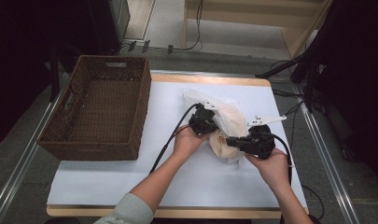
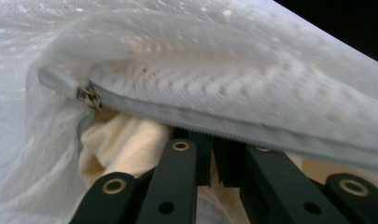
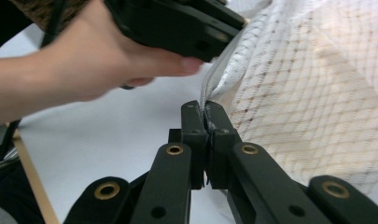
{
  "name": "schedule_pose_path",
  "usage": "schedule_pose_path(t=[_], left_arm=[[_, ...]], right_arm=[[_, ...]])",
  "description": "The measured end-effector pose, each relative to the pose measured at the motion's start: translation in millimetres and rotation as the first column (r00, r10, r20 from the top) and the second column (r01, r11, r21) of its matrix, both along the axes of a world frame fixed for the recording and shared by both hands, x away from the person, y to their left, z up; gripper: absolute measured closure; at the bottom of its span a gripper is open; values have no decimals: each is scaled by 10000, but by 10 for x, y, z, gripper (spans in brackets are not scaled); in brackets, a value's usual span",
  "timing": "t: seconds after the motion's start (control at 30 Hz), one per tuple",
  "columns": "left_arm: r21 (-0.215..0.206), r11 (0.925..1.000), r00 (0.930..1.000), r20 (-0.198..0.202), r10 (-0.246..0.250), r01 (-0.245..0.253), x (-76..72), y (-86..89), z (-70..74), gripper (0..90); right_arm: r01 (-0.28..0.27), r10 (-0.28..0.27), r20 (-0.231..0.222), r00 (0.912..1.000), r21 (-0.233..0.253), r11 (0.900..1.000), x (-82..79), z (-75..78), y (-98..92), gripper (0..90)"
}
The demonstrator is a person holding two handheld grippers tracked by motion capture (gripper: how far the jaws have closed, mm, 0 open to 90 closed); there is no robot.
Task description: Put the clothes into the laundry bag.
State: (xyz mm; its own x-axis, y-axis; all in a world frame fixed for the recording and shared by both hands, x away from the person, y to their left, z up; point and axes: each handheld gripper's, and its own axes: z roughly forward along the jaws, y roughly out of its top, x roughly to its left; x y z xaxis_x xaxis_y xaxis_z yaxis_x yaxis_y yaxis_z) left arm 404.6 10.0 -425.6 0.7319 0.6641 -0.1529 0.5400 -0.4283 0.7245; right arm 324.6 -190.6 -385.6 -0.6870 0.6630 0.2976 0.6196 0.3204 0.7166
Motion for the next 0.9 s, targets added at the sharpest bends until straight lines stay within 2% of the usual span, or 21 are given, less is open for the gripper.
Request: schedule_pose_path(t=[0.2,0.37,0.43,0.6,0.73,0.9], left_arm=[[234,9989,9991,-127,-411,414,-117,148,75,756],[-34,9983,9978,-326,-585,584,-202,286,150,667],[-78,9981,9977,-287,-614,612,-222,344,170,637],[-328,9988,9988,-316,-375,364,-206,533,203,579],[-120,9999,9994,-349,-35,30,-150,703,164,579],[128,9986,9978,-418,521,-517,-96,837,53,630]], right_arm=[[218,-218,-4,9998,-14,9998,26,-29,-23,890],[314,-314,-10,9995,-49,9995,37,-44,-12,886],[337,-337,-12,9994,-38,9994,37,-47,-8,884],[367,-367,-2,9993,-39,9993,38,-49,-5,879],[378,-378,17,9993,-49,9993,43,-52,-13,878],[368,-367,12,9993,-63,9993,43,-54,-9,878]])
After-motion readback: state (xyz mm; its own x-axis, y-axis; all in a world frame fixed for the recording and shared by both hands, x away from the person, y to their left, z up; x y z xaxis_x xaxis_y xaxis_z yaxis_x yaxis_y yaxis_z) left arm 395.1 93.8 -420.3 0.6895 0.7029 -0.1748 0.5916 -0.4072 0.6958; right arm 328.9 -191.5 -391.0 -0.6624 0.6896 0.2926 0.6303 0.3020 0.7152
